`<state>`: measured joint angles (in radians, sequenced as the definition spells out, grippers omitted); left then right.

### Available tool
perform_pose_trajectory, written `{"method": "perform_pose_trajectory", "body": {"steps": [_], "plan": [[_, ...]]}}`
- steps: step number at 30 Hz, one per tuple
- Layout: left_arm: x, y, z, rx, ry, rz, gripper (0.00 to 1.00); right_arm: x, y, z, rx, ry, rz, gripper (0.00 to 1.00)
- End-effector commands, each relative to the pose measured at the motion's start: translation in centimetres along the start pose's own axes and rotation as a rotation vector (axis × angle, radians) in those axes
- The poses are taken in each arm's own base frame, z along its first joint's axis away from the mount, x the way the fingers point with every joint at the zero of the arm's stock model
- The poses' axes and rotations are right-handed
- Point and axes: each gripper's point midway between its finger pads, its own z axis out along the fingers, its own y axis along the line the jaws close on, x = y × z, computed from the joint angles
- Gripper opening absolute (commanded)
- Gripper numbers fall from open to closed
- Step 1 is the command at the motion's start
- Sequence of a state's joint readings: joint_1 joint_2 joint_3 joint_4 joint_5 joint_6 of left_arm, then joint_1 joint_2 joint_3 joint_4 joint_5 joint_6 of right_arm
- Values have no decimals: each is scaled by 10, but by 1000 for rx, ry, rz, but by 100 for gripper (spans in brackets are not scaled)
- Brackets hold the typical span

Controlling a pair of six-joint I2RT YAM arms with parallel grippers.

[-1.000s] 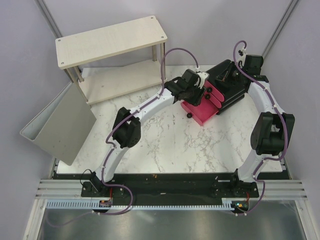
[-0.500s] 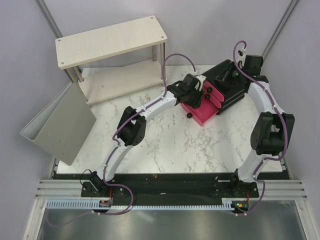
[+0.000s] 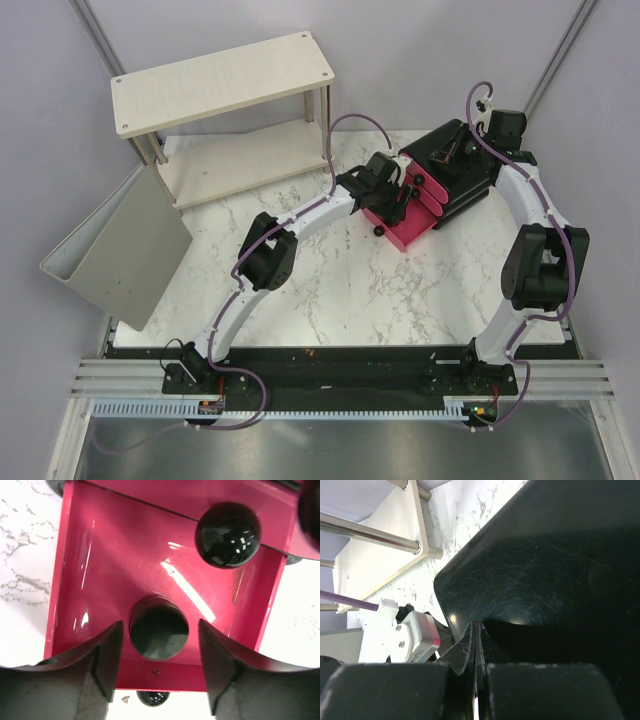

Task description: Organize the makeup

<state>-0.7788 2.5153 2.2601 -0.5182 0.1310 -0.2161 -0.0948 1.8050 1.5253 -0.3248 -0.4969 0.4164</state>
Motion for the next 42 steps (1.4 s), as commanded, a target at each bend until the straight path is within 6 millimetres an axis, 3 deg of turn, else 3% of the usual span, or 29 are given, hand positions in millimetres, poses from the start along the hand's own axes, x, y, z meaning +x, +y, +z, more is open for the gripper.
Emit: {"method": "perform_pose_trajectory", "body": {"steps": [1,8,11,12,14,16,17,18,20,21,23,24,29,42], "plan": [[-33,-14,-7,61,-96,19,74,72,-46,7,150,219,105,0],[-73,-23,-35,75,-203,33,75,71,-46,6,150,215,101,0],[-101,-23,-65,64,-285,42,74,69,-46,6,149,210,103,0],[-112,-21,-84,56,-315,42,73,69,-45,6,150,208,100,0],[-122,-19,-102,52,-352,43,71,69,-46,6,152,209,99,0],[-120,-14,-120,37,-354,61,70,69,-45,6,151,210,98,0],[-116,-14,-123,31,-347,76,68,69,-46,6,153,208,99,0],[-98,-7,-117,15,-305,103,67,69,-45,6,149,209,99,0],[-87,-2,-128,-7,-287,135,65,69,-46,7,152,211,99,0],[-63,4,-120,-16,-231,135,64,69,-46,7,151,210,100,0],[-51,5,-127,-20,-207,138,59,69,-46,7,152,212,100,0],[-28,9,-121,-17,-155,129,58,70,-46,7,153,214,100,0],[21,14,-115,-8,-52,78,55,71,-47,8,154,216,102,0],[50,7,-66,53,36,51,48,71,-47,9,152,217,104,0]]}}
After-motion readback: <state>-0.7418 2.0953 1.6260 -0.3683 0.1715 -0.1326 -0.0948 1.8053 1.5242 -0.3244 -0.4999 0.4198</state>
